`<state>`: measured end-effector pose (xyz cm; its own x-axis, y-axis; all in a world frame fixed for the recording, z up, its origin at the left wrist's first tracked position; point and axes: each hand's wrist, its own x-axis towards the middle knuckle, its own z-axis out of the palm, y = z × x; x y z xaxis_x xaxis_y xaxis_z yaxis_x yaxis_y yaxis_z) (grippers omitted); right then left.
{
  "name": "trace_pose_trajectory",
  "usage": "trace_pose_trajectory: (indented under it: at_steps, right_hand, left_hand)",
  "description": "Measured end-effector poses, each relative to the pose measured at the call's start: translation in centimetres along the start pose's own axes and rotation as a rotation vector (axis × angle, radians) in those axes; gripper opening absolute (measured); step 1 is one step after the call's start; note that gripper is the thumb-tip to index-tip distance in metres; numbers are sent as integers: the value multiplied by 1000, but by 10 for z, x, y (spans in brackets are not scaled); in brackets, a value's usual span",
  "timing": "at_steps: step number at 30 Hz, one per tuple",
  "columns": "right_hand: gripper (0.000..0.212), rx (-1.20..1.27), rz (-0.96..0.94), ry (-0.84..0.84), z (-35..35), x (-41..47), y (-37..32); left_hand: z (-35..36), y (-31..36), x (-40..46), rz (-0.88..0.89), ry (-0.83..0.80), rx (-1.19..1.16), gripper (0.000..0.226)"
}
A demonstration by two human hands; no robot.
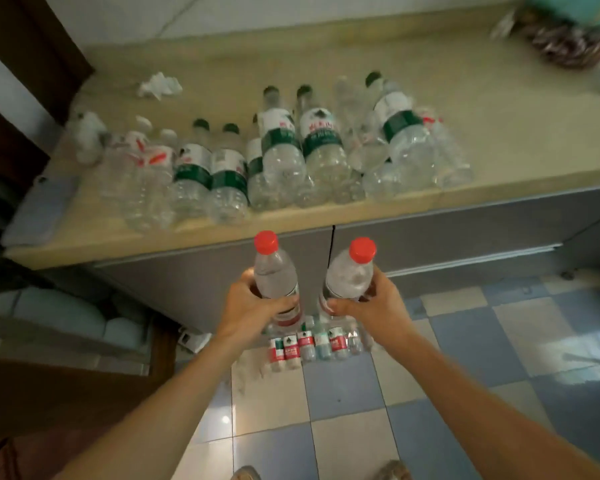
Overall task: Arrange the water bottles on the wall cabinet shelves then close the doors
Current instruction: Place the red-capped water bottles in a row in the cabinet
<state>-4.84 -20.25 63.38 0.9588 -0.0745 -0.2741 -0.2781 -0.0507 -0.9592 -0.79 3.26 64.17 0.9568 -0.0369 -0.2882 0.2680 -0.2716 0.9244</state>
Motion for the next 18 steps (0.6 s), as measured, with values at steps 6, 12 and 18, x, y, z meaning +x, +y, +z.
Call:
trace_pose_trajectory:
  at_steps: [6, 12, 18]
  right_hand:
    - [72, 9, -169, 84, 28, -34, -154]
    - [60, 43, -342, 168, 45, -44, -286]
    - [62, 57, -501, 170, 43, -10, -397]
  left_hand:
    - [-79, 141, -21, 203, -83, -9, 47]
    - [-130, 278, -23, 421, -58, -62, 41]
    - [-154, 395, -7, 532, -56, -141, 36]
